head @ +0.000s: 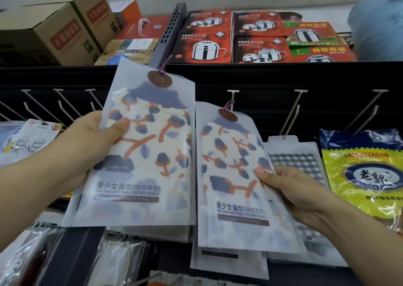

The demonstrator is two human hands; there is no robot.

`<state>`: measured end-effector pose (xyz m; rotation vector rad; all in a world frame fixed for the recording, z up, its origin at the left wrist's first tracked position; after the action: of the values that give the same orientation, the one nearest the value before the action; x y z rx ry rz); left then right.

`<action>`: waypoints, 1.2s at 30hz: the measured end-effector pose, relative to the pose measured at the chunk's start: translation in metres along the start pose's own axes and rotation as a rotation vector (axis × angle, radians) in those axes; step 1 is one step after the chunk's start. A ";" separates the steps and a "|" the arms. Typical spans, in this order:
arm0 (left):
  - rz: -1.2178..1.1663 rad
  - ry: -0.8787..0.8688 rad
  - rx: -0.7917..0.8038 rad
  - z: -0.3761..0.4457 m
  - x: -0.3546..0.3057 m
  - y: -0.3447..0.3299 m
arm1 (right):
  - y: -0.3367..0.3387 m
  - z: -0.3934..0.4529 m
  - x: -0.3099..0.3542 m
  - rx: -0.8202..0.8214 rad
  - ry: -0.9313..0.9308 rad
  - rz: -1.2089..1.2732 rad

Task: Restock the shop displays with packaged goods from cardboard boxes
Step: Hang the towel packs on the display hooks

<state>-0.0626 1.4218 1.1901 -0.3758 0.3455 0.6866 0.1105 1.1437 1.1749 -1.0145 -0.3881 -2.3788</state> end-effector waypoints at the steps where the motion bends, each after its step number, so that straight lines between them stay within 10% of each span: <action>1: 0.000 0.005 0.000 0.000 0.001 0.000 | 0.000 0.001 0.000 0.001 -0.004 0.002; 18: -0.013 -0.010 -0.009 0.000 0.000 0.000 | 0.016 0.006 -0.022 -0.069 -0.109 -0.014; 36: -0.051 -0.043 0.002 0.001 0.002 0.000 | 0.014 0.054 -0.080 -0.275 -0.208 -1.260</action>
<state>-0.0611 1.4238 1.1904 -0.3664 0.2949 0.6432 0.1964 1.1848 1.1541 -1.3921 -1.0334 -3.4923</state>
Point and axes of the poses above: each hand's wrist, its own z-axis towards the middle knuckle, its own y-axis out of the back of the hand, x = y × z, the point moved 6 cm from there along z, towards the middle knuckle, and after that the axes turned 4 degrees about z, right-handed, at the moved point
